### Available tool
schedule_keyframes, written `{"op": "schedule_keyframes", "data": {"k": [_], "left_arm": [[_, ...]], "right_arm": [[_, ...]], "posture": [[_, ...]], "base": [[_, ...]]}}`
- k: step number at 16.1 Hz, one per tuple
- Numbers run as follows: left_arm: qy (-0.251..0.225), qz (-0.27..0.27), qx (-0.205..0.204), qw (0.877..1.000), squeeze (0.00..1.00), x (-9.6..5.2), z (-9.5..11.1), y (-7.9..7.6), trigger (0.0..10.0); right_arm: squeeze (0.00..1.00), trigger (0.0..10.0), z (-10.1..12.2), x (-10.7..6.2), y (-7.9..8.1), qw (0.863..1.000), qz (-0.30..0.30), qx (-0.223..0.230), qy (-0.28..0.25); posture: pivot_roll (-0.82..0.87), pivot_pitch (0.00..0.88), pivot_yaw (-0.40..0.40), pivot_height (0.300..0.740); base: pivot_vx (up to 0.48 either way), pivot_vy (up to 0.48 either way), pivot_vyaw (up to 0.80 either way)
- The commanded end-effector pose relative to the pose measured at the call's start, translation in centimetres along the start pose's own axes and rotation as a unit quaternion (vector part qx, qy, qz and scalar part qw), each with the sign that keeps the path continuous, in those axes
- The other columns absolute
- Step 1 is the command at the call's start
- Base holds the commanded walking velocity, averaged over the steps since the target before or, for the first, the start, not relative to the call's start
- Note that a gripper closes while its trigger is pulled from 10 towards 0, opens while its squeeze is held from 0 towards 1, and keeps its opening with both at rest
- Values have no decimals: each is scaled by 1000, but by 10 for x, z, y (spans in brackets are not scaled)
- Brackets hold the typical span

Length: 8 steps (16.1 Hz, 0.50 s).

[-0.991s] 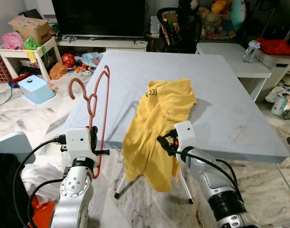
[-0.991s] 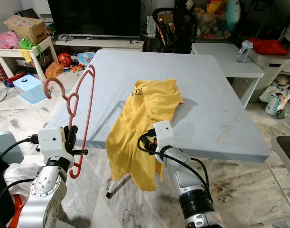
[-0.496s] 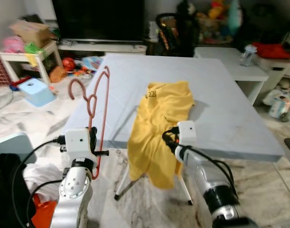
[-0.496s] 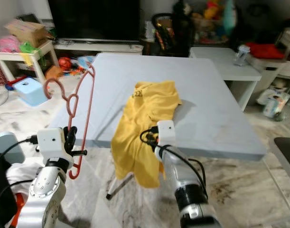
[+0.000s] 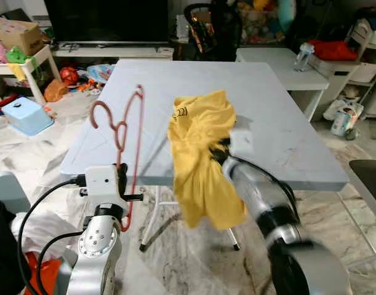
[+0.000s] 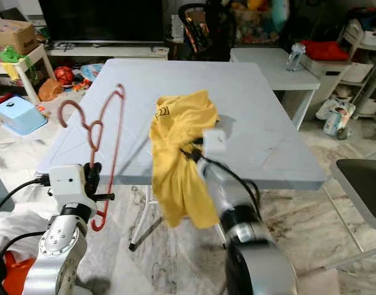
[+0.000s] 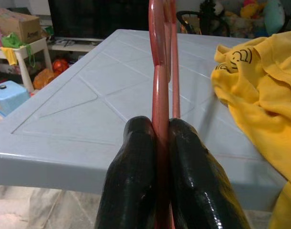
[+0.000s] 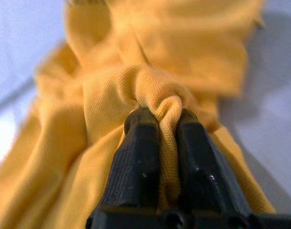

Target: Hang hanger

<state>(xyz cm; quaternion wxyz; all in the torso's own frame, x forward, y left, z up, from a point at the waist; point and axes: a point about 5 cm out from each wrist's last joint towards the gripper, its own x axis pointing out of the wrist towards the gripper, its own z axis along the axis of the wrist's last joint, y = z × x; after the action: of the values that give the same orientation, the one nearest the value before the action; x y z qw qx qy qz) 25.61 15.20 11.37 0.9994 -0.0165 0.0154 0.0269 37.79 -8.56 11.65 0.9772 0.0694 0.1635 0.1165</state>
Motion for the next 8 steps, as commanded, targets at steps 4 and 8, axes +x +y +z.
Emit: {"op": "schedule_keyframes", "data": {"k": [4,8], "left_arm": [[-5,12,-6,1000,0,-7,4,1,10000],[-7,41,-5,999,0,-15,5,7,10000]], "right_arm": [[0,0,93,9,49,990,69,-2,-124],[0,0,203,-15,68,956,53,26,-286]], "posture": [[71,0,-88,740],[113,0,-128,740]], "base": [[0,0,0],[0,0,0]]}}
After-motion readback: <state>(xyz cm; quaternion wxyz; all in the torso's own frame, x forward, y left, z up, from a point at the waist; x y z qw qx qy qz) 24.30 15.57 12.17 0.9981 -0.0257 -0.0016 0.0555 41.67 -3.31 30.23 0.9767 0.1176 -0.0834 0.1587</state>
